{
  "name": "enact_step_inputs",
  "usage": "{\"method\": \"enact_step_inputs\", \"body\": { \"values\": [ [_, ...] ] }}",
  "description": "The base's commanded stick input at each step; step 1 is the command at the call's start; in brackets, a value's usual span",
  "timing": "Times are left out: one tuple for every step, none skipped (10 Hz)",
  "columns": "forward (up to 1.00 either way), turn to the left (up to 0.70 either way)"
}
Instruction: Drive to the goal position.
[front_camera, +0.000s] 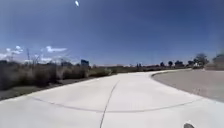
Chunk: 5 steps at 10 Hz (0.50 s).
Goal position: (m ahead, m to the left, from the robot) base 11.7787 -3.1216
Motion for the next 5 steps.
{"method": "enact_step_inputs", "body": {
  "values": [
    [0.85,0.00],
    [0.85,0.00],
    [0.85,0.00],
    [0.85,0.00],
    [0.85,0.00]
  ]
}}
